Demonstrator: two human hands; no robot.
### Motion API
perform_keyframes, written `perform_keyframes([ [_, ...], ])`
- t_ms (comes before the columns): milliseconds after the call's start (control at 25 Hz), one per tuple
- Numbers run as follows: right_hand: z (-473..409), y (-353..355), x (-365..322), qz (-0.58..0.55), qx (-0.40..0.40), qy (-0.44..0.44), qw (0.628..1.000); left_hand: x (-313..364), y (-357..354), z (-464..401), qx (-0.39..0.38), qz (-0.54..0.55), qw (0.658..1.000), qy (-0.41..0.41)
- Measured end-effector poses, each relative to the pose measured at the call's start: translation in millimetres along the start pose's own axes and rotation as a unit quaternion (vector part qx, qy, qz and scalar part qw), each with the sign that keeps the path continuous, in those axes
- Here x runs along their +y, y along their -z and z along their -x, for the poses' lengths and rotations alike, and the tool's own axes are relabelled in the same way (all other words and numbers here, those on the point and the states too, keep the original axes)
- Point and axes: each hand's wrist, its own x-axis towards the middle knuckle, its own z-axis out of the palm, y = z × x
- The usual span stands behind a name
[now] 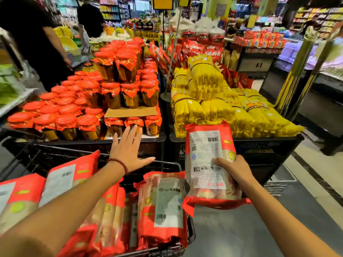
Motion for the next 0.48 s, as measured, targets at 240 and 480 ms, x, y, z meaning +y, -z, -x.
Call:
perform_keyframes([
  [240,16.2,-113.4,26.1,0.026,-0.054,-0.052,0.997,-49.2,95.8,-11.3,0.133,-0.039,0.990,0.030],
  [480,12.9,-167.8,87.8,0.086,-0.089,-0.120,0.985,-71.0,89.3,9.2,0.109,0.001,0.993,0.054],
])
